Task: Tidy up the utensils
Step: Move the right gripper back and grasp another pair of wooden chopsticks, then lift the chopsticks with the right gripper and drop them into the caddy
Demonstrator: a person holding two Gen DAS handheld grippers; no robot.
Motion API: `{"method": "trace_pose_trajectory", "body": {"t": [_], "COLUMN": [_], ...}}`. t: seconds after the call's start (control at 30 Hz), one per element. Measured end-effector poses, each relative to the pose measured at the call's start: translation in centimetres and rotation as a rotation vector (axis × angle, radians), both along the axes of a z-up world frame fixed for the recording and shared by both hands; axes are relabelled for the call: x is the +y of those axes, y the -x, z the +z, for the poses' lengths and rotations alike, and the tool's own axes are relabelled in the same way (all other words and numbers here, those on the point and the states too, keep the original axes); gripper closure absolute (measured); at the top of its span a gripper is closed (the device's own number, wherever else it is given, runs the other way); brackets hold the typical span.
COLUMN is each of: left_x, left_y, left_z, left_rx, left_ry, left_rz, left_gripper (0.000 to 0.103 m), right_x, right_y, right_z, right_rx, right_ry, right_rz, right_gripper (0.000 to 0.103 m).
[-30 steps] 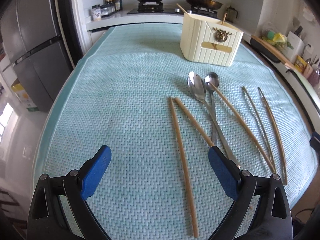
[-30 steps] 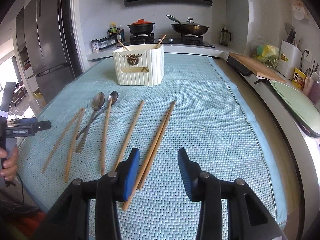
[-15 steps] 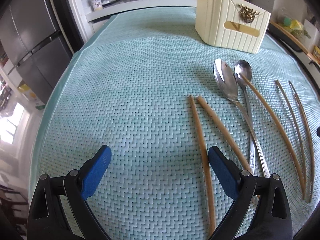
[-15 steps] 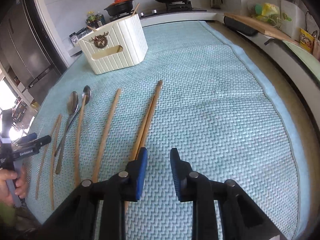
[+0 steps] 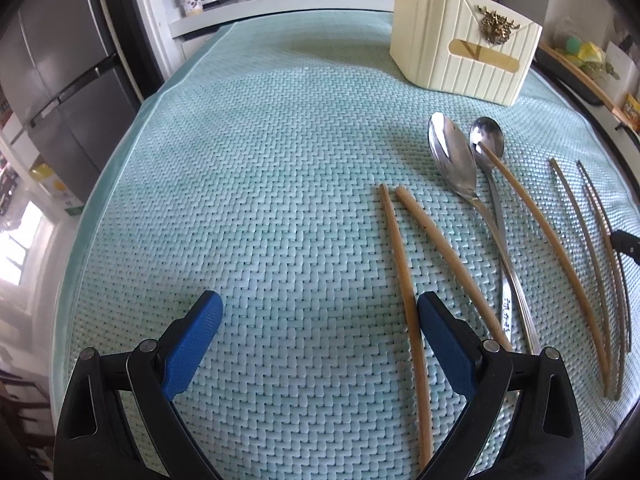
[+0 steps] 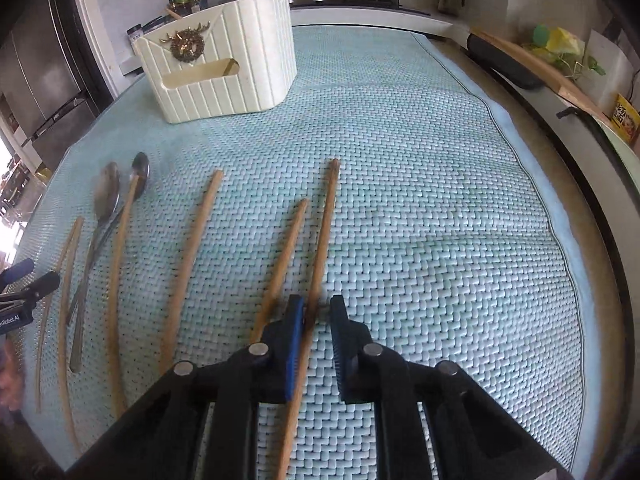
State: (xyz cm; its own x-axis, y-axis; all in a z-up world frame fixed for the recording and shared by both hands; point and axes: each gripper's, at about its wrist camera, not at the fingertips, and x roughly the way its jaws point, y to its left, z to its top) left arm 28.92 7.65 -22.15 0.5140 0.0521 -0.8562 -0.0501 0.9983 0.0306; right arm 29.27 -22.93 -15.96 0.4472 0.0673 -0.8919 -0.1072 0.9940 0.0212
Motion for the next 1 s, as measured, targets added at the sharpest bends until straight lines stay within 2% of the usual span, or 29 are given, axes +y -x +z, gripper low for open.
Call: {"method": "trace_pose_trajectory", "body": {"t": [0.23, 0.47, 0.53, 0.63, 0.7, 0.73, 0.8, 0.87, 0.93, 0.97, 1.0], "left_x": [1.6, 3.1, 3.1, 2.6, 1.9, 1.5, 0.7, -0.1, -0.5, -0.6, -0.8], "left_y": [-2.5, -5.5, -6.5, -7.9, -8.7, -9.0, -9.6, -9.7, -10.1, -10.2, -10.3], "left_z": [-0.1, -0.2, 0.0, 0.3, 0.6, 0.7, 0.8, 0.7, 0.7, 0.7, 0.7], "left_rx": [0.058, 0.14, 0.151, 0.169, 0.182, 0.188, 0.197, 0.202, 0.205, 0.205, 0.207], "left_ry": [0.022, 0.046, 0.039, 0.033, 0.024, 0.022, 0.006, -0.006, -0.014, -0.012, -0.003], "left_rz": [-0.016, -0.028, -0.031, -0.054, -0.076, -0.091, -0.118, -0.137, -0.148, -0.152, -0.159], "left_gripper": [0.005, 0.007, 0.013, 0.027, 0.043, 0.047, 0.06, 0.068, 0.069, 0.073, 0.081], "right_x": [1.0, 0.7, 0.1, 0.0, -0.1, -0.2, -0.1, 0.8, 1.2, 1.4, 1.6], "right_y": [-4.4, -8.3, -9.2, -10.9, -12.1, -12.8, -13.6, -15.4, -15.8, -16.1, -16.2], "right_z": [-0.1, -0.4, -0.3, -0.4, -0.4, -0.3, -0.3, -0.5, -0.5, -0.6, -0.6], "right_rx": [0.041, 0.13, 0.164, 0.216, 0.25, 0.256, 0.269, 0.273, 0.275, 0.276, 0.27], "right_ry": [0.064, 0.037, 0.017, 0.004, -0.015, -0.021, -0.01, 0.015, 0.038, 0.04, 0.043], "right_rz": [0.047, 0.072, 0.065, 0.067, 0.063, 0.06, 0.062, 0.065, 0.064, 0.064, 0.064], "right_gripper": [0.09, 0.09, 0.09, 0.09, 0.09, 0.09, 0.091, 0.09, 0.093, 0.095, 0.096]}}
